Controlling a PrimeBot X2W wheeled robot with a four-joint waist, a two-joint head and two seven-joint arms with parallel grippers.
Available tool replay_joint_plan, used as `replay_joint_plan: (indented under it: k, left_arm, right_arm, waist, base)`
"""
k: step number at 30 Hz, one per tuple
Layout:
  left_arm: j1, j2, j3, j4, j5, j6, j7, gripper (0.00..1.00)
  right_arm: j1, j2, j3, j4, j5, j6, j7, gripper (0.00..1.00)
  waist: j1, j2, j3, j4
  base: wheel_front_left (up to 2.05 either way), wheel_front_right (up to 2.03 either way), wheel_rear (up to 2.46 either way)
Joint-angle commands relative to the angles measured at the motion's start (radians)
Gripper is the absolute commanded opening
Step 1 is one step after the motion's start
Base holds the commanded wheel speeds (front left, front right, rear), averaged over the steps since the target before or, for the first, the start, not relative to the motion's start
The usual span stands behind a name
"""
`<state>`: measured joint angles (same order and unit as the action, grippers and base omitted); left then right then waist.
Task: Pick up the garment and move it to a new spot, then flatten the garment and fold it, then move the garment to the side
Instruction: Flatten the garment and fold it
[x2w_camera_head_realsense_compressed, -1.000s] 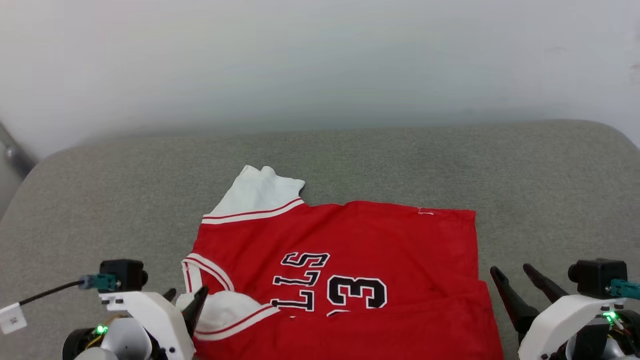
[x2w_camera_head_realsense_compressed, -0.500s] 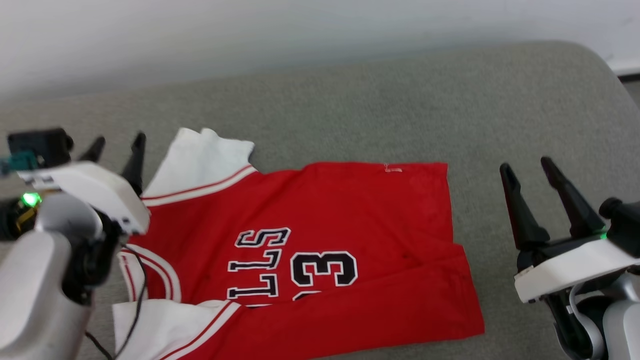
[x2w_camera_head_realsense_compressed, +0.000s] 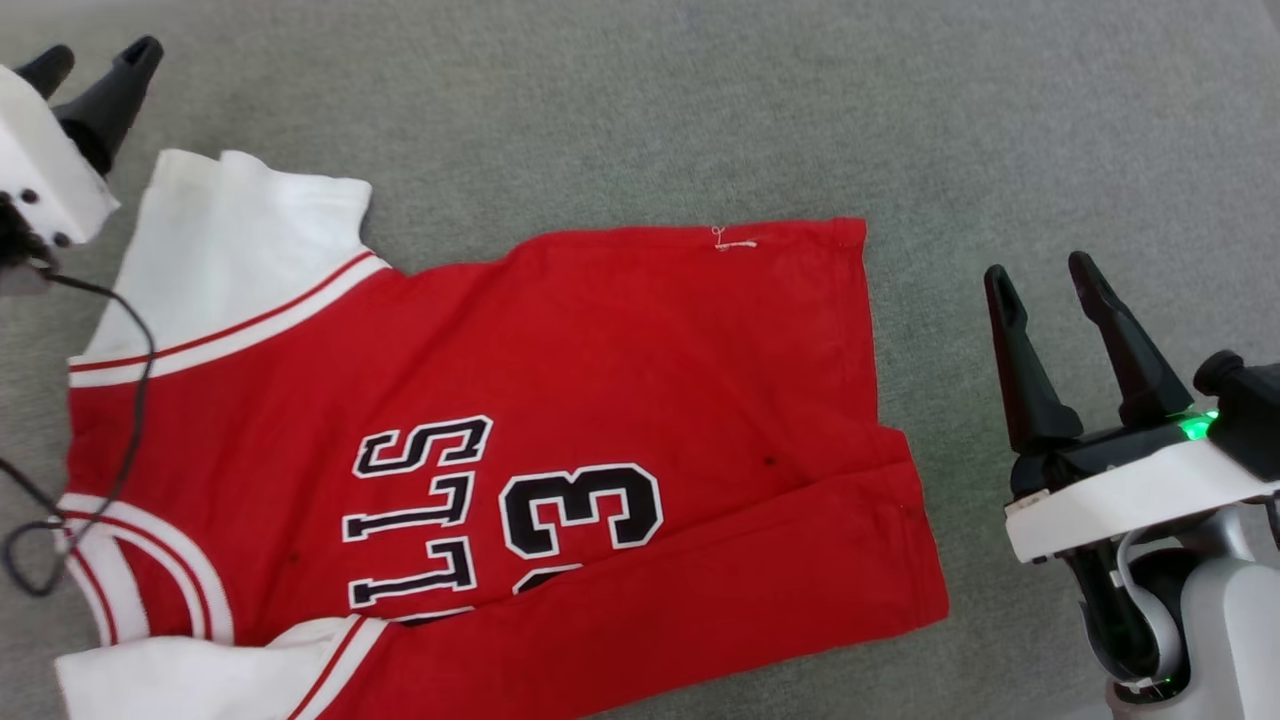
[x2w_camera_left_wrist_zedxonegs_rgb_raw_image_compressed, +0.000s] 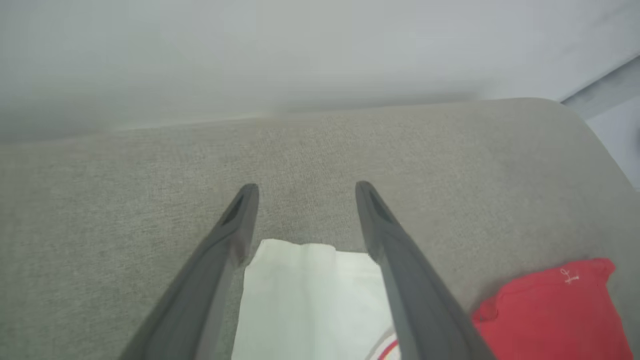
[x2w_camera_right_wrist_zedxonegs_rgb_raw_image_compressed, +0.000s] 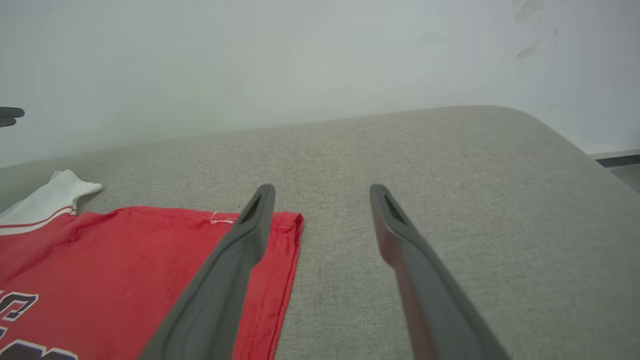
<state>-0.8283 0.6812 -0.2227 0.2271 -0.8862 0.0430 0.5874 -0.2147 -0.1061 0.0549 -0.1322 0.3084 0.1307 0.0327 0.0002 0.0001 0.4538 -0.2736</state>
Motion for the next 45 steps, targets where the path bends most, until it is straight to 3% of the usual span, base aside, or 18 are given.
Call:
replay_joint_plan:
  k: [1, 8, 13, 17, 18, 19, 20, 25, 28, 36, 45]
  left_arm:
    - [-0.018, 0.019, 0.0, 0.002, -0.011, -0.005, 0.034, 1.0]
    - [-0.044, 0.128, -0.026, -0.005, -0.058, 0.041, 0.31, 1.0]
    - [-0.003, 0.145, -0.041, 0.028, -0.08, 0.062, 0.385, 1.0]
    - [0.066, 0.108, -0.061, 0.078, -0.117, 0.08, 0.429, 0.97]
    - [0.083, 0.096, -0.067, 0.089, -0.127, 0.084, 0.442, 0.56]
    - [0.097, 0.083, -0.073, 0.096, -0.136, 0.084, 0.449, 0.36]
    - [0.102, 0.074, -0.077, 0.098, -0.137, 0.083, 0.444, 0.0]
    - [0.085, 0.042, -0.074, 0.108, -0.12, 0.071, 0.366, 0.0]
    - [0.047, 0.02, -0.063, 0.126, -0.109, 0.052, 0.302, 0.0]
    - [-0.033, -0.028, -0.076, 0.103, -0.061, -0.019, 0.163, 0.0]
    - [-0.078, -0.091, -0.127, 0.039, -0.018, -0.084, 0.078, 0.0]
  right_arm:
    - [-0.021, 0.008, 0.005, 0.004, 0.005, 0.0, -0.009, 1.0]
    - [-0.047, 0.015, 0.041, 0.04, 0.028, 0.0, -0.024, 1.0]
    - [-0.07, 0.018, 0.061, 0.057, 0.045, 0.0, -0.036, 1.0]
    - [-0.076, 0.013, 0.063, 0.065, 0.056, 0.0, -0.041, 1.0]
    - [-0.076, 0.009, 0.06, 0.067, 0.058, 0.0, -0.04, 1.0]
    - [-0.075, 0.006, 0.057, 0.068, 0.062, 0.0, -0.035, 1.0]
    - [-0.076, 0.003, 0.053, 0.068, 0.067, 0.0, -0.033, 1.0]
    - [-0.085, -0.02, 0.05, 0.06, 0.111, 0.0, 0.01, 1.0]
    - [-0.12, -0.059, 0.058, 0.091, 0.196, 0.0, 0.079, 1.0]
    - [-0.234, -0.18, 0.073, 0.222, 0.355, 0.0, 0.409, 1.0]
    - [-0.39, -0.204, 0.047, 0.358, 0.337, 0.0, 0.728, 1.0]
  waist:
    - [-0.0002, -0.0001, 0.035, -0.028]
    - [-0.0002, -0.0001, 0.09, -0.055]
    - [-0.0002, -0.0001, 0.118, -0.074]
    - [-0.0002, -0.0001, 0.12, -0.083]
    - [-0.0002, -0.0001, 0.117, -0.083]
    - [-0.0002, -0.0001, 0.115, -0.083]
    - [-0.0002, -0.0001, 0.112, -0.083]
    - [-0.0002, -0.0001, 0.093, -0.07]
    - [-0.0002, -0.0001, 0.062, -0.043]
    - [-0.0002, -0.0001, 0.001, 0.076]
    - [-0.0002, -0.0001, 0.027, 0.203]
  base:
    - [0.0, 0.0, 0.0]
    - [0.0, 0.0, 0.0]
    - [0.0, 0.0, 0.0]
    - [0.0, 0.0, 0.0]
    - [0.0, 0.0, 0.0]
    - [0.0, 0.0, 0.0]
    - [0.0, 0.0, 0.0]
    - [0.0, 0.0, 0.0]
    - [0.0, 0.0, 0.0]
    - [0.0, 0.0, 0.0]
    - [0.0, 0.0, 0.0]
